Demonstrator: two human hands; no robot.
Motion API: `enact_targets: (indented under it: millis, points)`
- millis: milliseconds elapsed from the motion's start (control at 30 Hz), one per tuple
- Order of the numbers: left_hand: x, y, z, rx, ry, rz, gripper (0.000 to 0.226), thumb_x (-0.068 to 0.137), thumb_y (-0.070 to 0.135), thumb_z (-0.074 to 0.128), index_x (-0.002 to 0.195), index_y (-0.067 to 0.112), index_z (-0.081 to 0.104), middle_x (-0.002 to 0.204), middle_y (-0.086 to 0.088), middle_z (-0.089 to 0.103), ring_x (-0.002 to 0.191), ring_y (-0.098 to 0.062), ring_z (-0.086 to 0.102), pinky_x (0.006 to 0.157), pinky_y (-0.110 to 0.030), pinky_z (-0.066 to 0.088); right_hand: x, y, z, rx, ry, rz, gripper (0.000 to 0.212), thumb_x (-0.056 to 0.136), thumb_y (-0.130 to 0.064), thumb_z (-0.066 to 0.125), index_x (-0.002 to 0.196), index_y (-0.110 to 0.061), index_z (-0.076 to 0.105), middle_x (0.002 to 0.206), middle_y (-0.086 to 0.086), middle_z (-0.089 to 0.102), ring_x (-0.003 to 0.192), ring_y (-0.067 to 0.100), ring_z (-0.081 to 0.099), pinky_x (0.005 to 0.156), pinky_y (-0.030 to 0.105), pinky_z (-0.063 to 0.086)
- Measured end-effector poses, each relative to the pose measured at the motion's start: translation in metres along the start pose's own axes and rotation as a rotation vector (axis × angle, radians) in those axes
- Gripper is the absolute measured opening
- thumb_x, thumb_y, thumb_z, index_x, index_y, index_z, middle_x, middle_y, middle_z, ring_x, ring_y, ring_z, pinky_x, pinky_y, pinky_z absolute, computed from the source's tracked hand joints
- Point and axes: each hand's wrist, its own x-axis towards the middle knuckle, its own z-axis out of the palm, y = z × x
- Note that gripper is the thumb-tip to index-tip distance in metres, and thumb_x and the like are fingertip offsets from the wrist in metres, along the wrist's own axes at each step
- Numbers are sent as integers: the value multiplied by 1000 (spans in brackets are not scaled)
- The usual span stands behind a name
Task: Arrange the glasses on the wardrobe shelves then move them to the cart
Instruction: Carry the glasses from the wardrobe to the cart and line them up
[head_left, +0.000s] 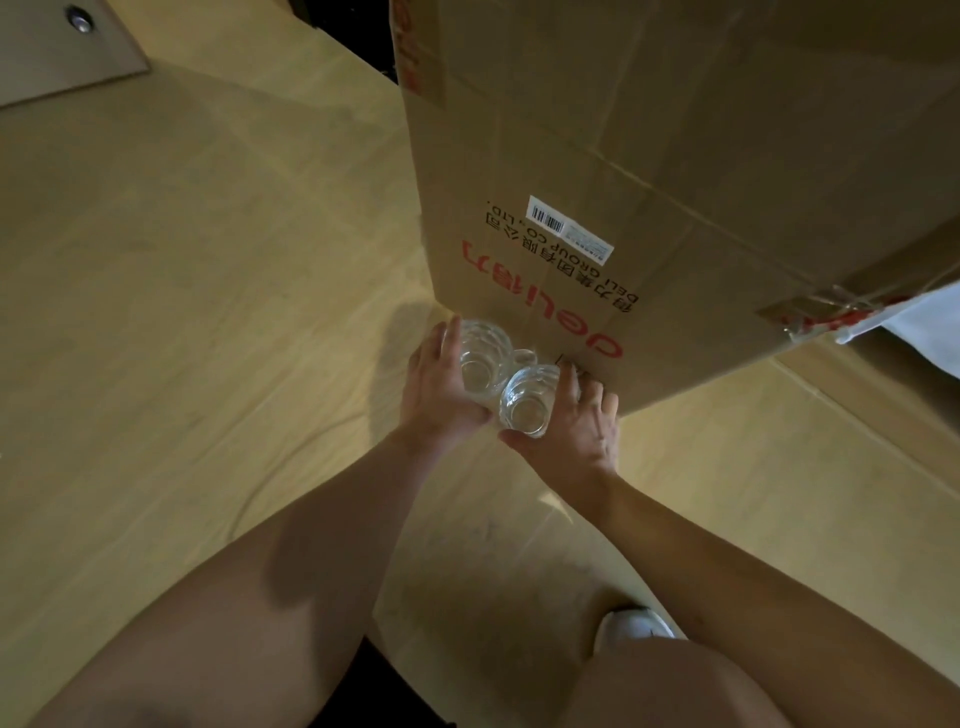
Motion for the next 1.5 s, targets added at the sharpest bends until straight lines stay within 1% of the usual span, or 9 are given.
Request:
enact_targets:
  millis: [133, 367, 567, 733, 800, 933, 1100, 1267, 1500]
  points:
    - [5, -2, 9, 3, 61, -11, 118, 64, 29, 87, 161, 23, 19, 157, -7, 31, 139, -33, 36, 113, -37, 32, 7, 1, 8, 76, -75, 16, 138, 59, -65, 88, 158, -12, 7, 145, 16, 34, 134, 33, 33, 114, 41, 32]
    - [15, -2, 15, 1, 120, 21, 115, 62, 26, 92, 158, 17, 29, 146, -12, 43, 130, -31, 47, 106, -38, 43, 10, 7, 21, 243, -25, 5, 129, 59, -45, 94, 156, -14, 13, 142, 13, 35, 133, 33, 41, 114, 38, 36]
    - [15, 4, 12, -112, 157, -1, 101, 58, 18, 91, 147, 11, 43, 138, -12, 51, 123, -29, 53, 95, -26, 38, 12, 10, 29, 236, 44, -21, 127, 55, -39, 93, 152, -13, 17, 142, 16, 38, 130, 36, 44, 112, 43, 39]
    - [-20, 12, -9, -152, 138, -124, 93, 49, 16, 87, 133, 22, 49, 128, -1, 56, 115, -21, 56, 86, -24, 40, 7, 9, 11, 242, -91, -42, 133, 55, -31, 95, 157, -9, 12, 152, 21, 35, 142, 37, 32, 117, 45, 31]
    - [-44, 23, -24, -125, 158, -149, 92, 51, 14, 86, 135, 20, 47, 129, -2, 57, 114, -23, 56, 84, -26, 42, -4, 6, -7, 247, -107, -44, 131, 54, -30, 96, 156, -5, 18, 149, 22, 38, 138, 39, 38, 115, 45, 34]
    - [-91, 57, -69, -59, 146, -219, 97, 56, 16, 87, 142, 12, 43, 135, -8, 55, 119, -28, 55, 91, -36, 48, -42, -7, -67, 231, -182, -75, 125, 54, -31, 96, 154, -5, 25, 142, 21, 43, 126, 41, 48, 108, 44, 40]
    - [-139, 122, -150, -4, 76, -284, 103, 58, 18, 89, 148, 12, 39, 142, -7, 51, 127, -27, 51, 96, -33, 45, -94, -35, -172, 215, -229, -77, 121, 56, -34, 95, 153, -6, 28, 141, 19, 45, 122, 40, 53, 101, 45, 46]
    - [-181, 209, -247, -62, 128, -250, 109, 53, 20, 91, 148, 17, 38, 140, -5, 51, 122, -25, 54, 88, -26, 42, -135, -67, -296, 213, -238, -80, 122, 56, -35, 95, 154, -11, 26, 144, 16, 42, 126, 38, 51, 103, 42, 45]
    - [-221, 316, -376, -22, 234, -130, 109, 48, 24, 90, 144, 21, 38, 134, -4, 53, 115, -25, 58, 81, -24, 37, -162, -127, -461, 219, -196, -150, 120, 58, -35, 95, 154, -16, 26, 150, 11, 37, 135, 32, 42, 110, 42, 38]
